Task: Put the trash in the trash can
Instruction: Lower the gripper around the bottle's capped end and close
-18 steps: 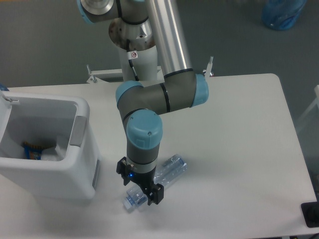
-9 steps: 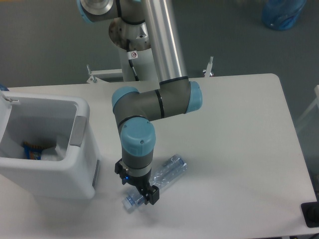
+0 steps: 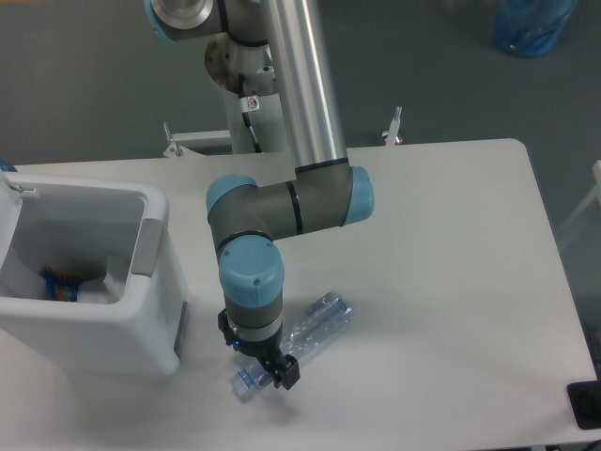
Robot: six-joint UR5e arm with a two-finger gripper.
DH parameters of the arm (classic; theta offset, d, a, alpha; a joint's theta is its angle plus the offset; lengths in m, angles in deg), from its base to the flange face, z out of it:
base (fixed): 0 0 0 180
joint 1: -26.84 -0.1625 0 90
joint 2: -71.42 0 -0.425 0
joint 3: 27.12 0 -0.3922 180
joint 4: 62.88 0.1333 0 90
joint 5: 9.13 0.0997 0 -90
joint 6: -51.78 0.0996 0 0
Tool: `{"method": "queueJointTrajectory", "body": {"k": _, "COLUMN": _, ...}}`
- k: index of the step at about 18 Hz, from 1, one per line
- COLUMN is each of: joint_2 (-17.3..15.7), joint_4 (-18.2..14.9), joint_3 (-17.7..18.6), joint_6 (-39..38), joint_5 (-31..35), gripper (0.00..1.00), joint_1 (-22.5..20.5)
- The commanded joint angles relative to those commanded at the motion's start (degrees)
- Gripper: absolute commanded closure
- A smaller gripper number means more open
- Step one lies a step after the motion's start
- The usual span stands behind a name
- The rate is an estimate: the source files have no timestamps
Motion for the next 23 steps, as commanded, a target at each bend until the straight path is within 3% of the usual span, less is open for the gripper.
{"method": "queueJointTrajectory", "body": {"k": 1, "joint_2": 0.1, "joint_4": 0.1, "joint_3": -0.1, "joint_6": -0.1, "joint_5": 0.5, "gripper": 0.01, "joint_1": 0.0}}
{"method": "queueJointTrajectory", "body": {"k": 6, "joint_2": 0.4, "joint_4": 0.0, "joint_3": -0.1, "joint_6": -0.4, "joint_5": 1.0, "gripper": 0.28, "joint_1": 0.3}}
{"method": "queueJointTrajectory", "body": {"k": 18, "joint_2": -0.1, "joint_4": 0.0, "joint_3": -0.4, "joint_6": -0.5, "joint_5": 0.9, "gripper": 0.32, "joint_1": 0.4}}
{"method": "queueJointTrajectory", "body": {"k": 23, "joint_2": -0.3, "joint_4": -0.1, "joint_3": -3.5, "joint_6": -0.5, "joint_5": 0.4, "gripper": 0.33, "joint_1": 0.3}}
